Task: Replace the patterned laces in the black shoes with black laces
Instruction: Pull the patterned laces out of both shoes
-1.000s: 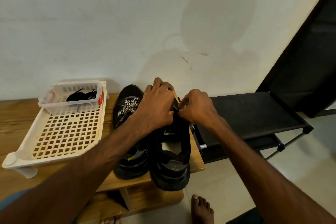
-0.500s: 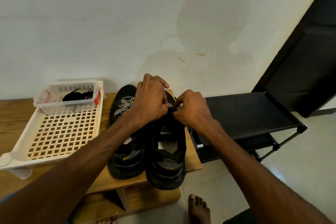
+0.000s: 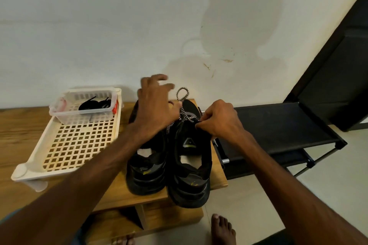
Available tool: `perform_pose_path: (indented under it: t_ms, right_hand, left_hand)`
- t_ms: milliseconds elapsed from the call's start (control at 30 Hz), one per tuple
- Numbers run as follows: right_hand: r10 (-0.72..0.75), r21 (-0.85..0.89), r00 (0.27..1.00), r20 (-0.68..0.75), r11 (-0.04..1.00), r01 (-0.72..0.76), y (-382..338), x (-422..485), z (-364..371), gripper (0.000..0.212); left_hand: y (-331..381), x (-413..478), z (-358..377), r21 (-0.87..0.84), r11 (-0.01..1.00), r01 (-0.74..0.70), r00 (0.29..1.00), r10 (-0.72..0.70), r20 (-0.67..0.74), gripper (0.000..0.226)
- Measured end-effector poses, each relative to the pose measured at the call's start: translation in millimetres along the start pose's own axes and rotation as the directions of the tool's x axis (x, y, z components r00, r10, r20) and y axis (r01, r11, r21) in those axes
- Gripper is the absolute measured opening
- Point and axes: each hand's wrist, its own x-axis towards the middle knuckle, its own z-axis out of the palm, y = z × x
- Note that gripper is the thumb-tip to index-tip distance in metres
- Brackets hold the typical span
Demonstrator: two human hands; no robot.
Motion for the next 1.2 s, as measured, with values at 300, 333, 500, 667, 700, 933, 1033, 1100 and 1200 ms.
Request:
perform_pose_path:
  t_ms: [300,333,500,667,700,933,1033,1100,1200]
  right_hand:
    - [-0.024,-0.028,0.999,0.032,0.999,0.025,-1.5,2.0,-0.5,0.012]
    - [-0.029,-0.029,0.999,0.033,0.999,0.03,-1.1,2.2,-0.7,0.011]
    - [-0.025,-0.022,0.999,0.026,0.999,0.026,0.2,2.7,-0.1,0.012]
    - [-0.002,-0.032,1.0,0.005,0.999,0.002,0.0,4.5,1.1,0.012]
    - [0.001,-0.034,1.0,0.005,0.999,-0.001,0.2,4.7,0.8,0.011]
    - [0.015,-0.019,1.0,-0.001,1.0,-0.015,-1.0,4.3,0.9,0.009]
    - [0.008,-0.026,1.0,0.003,1.0,-0.008,-0.2,3.8,1.5,0.011]
    - [0.004,-0.024,1.0,0.009,1.0,-0.004,0.0,3.5,1.1,0.01]
    - [-0.005,-0.03,1.0,0.012,1.0,0.005,-1.8,2.9,-0.8,0.011]
  left_hand:
    - [38.3,-19.4,22.3,0.354,0.896,-0.267,0.952,0.189,0.24,0.034]
    - [39.7,-18.5,22.5,0.365,0.896,-0.255,0.957,0.178,0.23,0.033]
    - [39.2,-16.7,26.4,0.385,0.891,-0.242,0.964,0.176,0.198,0.028]
    - [24.8,-6.6,18.0,0.219,0.963,-0.157,0.986,0.141,0.086,0.019]
    - [20.9,-2.6,12.2,0.155,0.981,-0.115,0.993,0.112,0.033,0.015]
    - [-4.4,7.8,-10.5,-0.09,0.978,0.19,0.955,-0.206,-0.216,0.009]
    - [0.1,4.6,-7.4,-0.006,0.983,0.186,0.974,-0.185,-0.128,0.042]
    - [12.9,-1.9,-4.6,0.032,0.994,0.109,0.992,-0.106,-0.068,0.069]
    - [33.3,-16.0,6.4,0.108,0.988,-0.109,0.991,0.099,0.094,0.051]
